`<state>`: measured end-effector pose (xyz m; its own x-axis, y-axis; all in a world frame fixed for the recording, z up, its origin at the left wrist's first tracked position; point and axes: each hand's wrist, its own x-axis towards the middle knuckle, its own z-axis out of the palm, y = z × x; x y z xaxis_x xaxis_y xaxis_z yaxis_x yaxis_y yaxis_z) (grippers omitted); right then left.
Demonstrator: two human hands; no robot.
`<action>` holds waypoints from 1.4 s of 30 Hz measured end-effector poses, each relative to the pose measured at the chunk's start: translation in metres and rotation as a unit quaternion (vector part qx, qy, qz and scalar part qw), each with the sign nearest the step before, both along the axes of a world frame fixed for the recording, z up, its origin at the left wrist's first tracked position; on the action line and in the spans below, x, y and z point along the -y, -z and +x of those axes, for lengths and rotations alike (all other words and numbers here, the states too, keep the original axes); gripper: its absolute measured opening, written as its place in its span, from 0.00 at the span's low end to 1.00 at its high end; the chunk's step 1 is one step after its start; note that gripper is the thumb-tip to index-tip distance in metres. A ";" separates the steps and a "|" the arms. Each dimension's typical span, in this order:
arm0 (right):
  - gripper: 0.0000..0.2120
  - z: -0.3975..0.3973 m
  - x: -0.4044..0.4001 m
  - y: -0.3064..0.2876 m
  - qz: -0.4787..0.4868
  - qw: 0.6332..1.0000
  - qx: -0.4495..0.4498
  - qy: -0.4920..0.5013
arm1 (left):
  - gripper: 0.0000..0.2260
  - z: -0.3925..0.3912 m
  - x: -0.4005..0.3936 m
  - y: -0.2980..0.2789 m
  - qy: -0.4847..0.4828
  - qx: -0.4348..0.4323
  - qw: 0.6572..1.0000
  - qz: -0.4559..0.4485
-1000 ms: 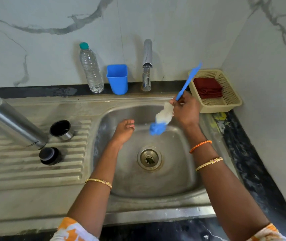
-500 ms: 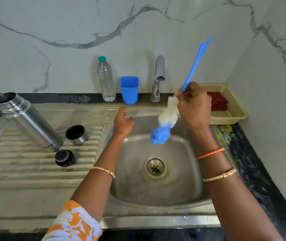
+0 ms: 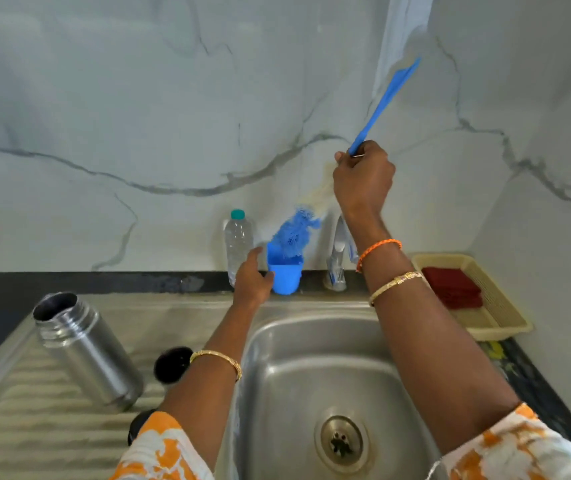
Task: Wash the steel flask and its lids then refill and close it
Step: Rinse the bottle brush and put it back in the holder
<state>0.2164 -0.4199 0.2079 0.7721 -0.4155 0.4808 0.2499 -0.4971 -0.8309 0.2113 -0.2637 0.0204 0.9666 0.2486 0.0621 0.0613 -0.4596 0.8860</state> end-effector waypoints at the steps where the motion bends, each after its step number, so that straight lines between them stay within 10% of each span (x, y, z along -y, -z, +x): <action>1: 0.08 0.008 -0.005 0.002 0.005 1.000 -0.010 0.004 | 0.27 0.004 0.001 0.002 0.006 0.006 1.000 -0.016; 11: 0.11 0.065 -0.053 0.056 -0.063 0.990 -0.126 0.001 | 0.18 0.032 0.001 0.030 -0.024 0.072 0.997 0.029; 32: 0.11 0.087 -0.043 0.115 0.011 0.985 -0.173 -0.009 | 0.14 0.039 -0.004 0.042 -0.023 0.057 0.973 -0.225; 42: 0.20 0.072 -0.049 0.106 0.049 0.974 -0.220 -0.015 | 0.16 0.038 -0.008 0.030 0.008 0.027 0.997 -0.068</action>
